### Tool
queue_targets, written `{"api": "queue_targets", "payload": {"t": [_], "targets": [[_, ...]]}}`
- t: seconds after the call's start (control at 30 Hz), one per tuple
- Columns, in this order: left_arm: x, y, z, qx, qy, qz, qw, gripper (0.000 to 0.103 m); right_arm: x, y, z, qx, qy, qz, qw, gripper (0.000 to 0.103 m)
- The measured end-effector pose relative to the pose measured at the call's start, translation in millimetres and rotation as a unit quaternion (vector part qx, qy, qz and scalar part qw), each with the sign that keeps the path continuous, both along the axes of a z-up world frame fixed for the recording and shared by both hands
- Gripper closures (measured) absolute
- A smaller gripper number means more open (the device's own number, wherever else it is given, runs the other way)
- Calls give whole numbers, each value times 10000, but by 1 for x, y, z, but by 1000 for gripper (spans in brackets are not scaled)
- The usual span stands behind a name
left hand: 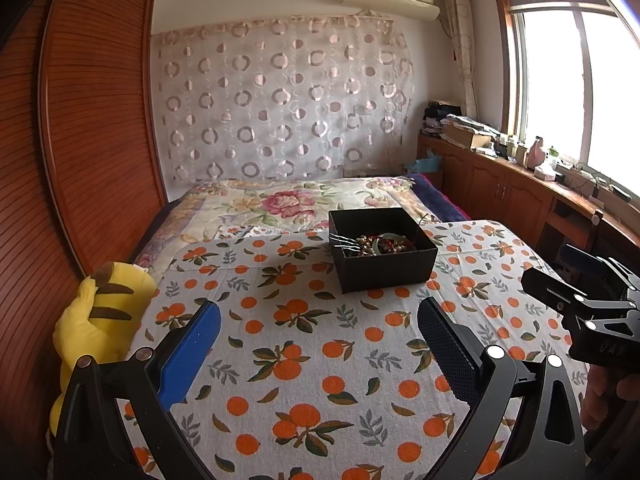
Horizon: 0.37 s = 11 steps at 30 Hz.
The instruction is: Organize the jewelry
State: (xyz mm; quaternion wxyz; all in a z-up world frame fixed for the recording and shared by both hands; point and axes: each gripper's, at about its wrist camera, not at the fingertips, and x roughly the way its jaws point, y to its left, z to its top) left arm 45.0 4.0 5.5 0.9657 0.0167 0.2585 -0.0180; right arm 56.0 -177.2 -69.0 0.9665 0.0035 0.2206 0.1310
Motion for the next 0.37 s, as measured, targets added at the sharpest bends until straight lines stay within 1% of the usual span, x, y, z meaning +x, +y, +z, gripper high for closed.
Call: {"api": "queue_targets", "payload": {"t": [0.37], "targets": [[-1, 1, 0, 15, -9, 0, 10000, 8, 0, 0, 0, 7, 3, 1, 10000, 3]]}}
